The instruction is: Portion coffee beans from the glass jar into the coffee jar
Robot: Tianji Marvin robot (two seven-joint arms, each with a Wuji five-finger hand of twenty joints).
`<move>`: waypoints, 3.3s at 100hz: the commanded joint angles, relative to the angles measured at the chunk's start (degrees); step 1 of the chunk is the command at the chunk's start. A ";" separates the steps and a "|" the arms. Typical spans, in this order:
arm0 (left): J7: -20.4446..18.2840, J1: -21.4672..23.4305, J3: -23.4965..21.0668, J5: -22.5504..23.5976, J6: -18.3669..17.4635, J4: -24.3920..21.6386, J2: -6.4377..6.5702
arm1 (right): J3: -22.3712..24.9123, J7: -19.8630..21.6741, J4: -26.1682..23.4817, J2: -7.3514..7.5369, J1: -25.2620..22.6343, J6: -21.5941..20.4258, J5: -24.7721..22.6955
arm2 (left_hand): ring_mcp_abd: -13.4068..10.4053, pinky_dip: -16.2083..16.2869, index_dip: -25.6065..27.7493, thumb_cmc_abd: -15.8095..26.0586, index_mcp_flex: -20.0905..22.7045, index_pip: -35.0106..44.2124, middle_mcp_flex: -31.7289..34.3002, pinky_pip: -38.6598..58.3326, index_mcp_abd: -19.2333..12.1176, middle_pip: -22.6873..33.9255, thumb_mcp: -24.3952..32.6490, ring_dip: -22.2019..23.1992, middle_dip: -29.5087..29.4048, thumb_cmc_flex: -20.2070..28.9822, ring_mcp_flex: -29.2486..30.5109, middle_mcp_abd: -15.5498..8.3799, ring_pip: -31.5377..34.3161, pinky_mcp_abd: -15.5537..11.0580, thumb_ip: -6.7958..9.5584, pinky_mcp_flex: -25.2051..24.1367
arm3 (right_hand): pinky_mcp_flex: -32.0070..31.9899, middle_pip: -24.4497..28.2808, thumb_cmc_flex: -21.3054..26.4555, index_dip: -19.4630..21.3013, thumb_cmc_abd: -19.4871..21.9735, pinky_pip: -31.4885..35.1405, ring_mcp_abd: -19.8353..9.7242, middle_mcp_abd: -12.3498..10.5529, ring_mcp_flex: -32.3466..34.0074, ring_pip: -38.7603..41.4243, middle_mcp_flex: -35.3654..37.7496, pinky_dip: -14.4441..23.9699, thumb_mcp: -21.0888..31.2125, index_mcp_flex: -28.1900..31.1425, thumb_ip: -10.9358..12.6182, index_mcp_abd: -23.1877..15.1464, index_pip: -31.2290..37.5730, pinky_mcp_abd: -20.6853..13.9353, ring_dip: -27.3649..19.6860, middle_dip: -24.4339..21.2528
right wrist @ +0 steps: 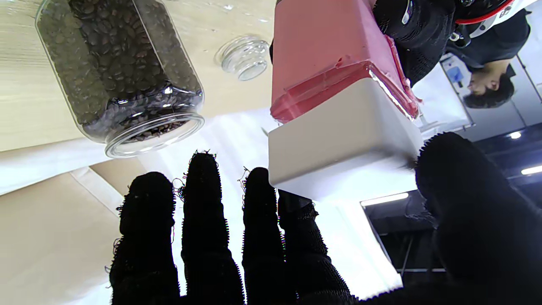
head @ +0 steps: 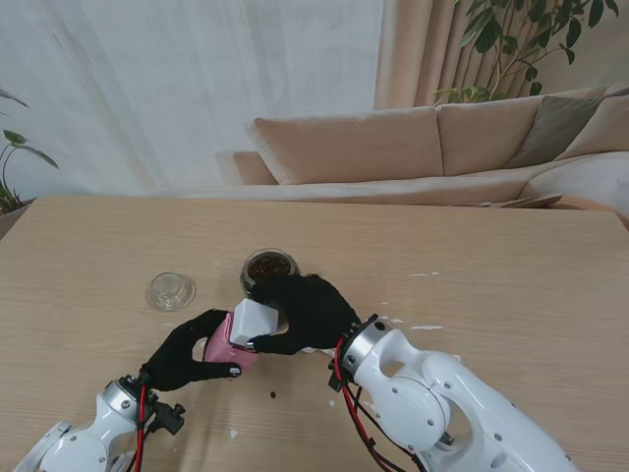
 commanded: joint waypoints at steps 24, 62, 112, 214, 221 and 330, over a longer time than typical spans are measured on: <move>-0.42 0.01 -0.13 0.09 0.18 -0.17 -0.45 | 1.32 1.25 -1.78 -0.23 -2.16 0.38 0.98 | -1.33 0.33 4.60 11.18 5.15 12.03 6.97 -0.20 -10.34 9.55 18.44 0.92 5.18 13.90 1.37 -8.16 0.37 -0.36 1.99 0.33 | -5.16 -16.17 -7.34 -24.36 4.90 -5.18 2.56 4.80 -4.18 -11.60 -3.18 -0.70 -5.67 -0.70 -0.54 3.38 -32.01 3.75 -5.42 -13.27; -0.43 -0.61 -0.24 -0.62 0.52 0.54 -0.58 | 8.23 3.22 -6.65 0.97 -8.74 -7.04 -4.70 | -1.33 0.34 4.60 11.19 5.14 12.02 6.98 -0.21 -10.37 9.54 18.42 0.93 5.19 13.90 1.35 -8.16 0.37 -0.36 2.00 0.29 | -13.23 -23.67 18.61 -19.74 0.20 -18.97 -2.09 -7.67 -10.36 -22.79 -12.19 -6.45 0.34 -13.56 7.99 -17.65 -35.18 1.05 -10.35 -18.41; -4.53 0.00 -0.64 -4.55 -0.04 -0.11 0.42 | 6.69 -2.30 -1.09 1.32 -3.93 -16.58 -14.37 | -1.42 0.40 4.61 11.30 5.16 11.98 7.04 -0.15 -10.48 9.49 18.21 0.89 5.19 13.90 1.39 -8.24 0.37 -0.35 2.03 0.40 | -12.09 -23.84 24.06 -14.66 -12.25 -18.87 -4.31 -9.95 -11.27 -21.24 -12.77 -6.52 18.29 -14.13 1.12 -23.57 -37.04 -2.13 -10.91 -19.82; -4.92 -0.02 -0.02 -3.99 -0.18 -0.22 0.64 | 2.03 -1.98 1.92 0.68 1.26 -12.83 -10.38 | -1.48 0.42 4.72 11.34 5.17 11.77 7.03 -0.18 -10.47 9.30 18.15 0.91 5.30 13.90 1.34 -8.15 0.24 -0.38 2.09 0.40 | -8.74 -13.34 5.79 -4.19 -3.60 -10.15 -4.73 -7.65 -6.10 -13.79 -3.29 -2.41 4.87 3.57 -0.04 -9.29 -16.22 -2.58 -7.01 -10.52; -4.93 0.02 -0.06 -4.01 -0.23 -0.27 0.64 | 1.31 -1.63 2.09 0.52 1.64 -11.13 -9.15 | -1.50 0.42 4.73 11.39 5.11 11.75 7.02 -0.18 -10.53 9.30 18.09 0.92 5.31 13.90 1.36 -8.26 0.26 -0.38 2.06 0.40 | -9.03 -10.00 3.95 -1.58 -2.56 -9.44 -4.50 -5.39 -6.60 -12.38 -4.26 -1.94 3.44 3.15 0.01 -6.61 -12.55 -2.72 -6.15 -7.42; -4.56 -0.10 -0.07 -3.63 -0.02 -0.10 0.53 | 8.02 -1.22 -0.42 1.39 -3.61 -19.24 -12.52 | -1.51 0.37 4.71 11.38 5.13 11.72 7.01 -0.28 -10.47 9.27 18.10 0.91 5.32 13.89 1.32 -8.24 0.22 -0.48 2.08 0.34 | -13.30 -22.57 21.38 -13.32 -8.19 -19.16 -4.79 -7.76 -11.69 -21.50 -13.07 -6.06 19.48 -13.24 6.65 -23.18 -39.76 -2.15 -10.91 -19.25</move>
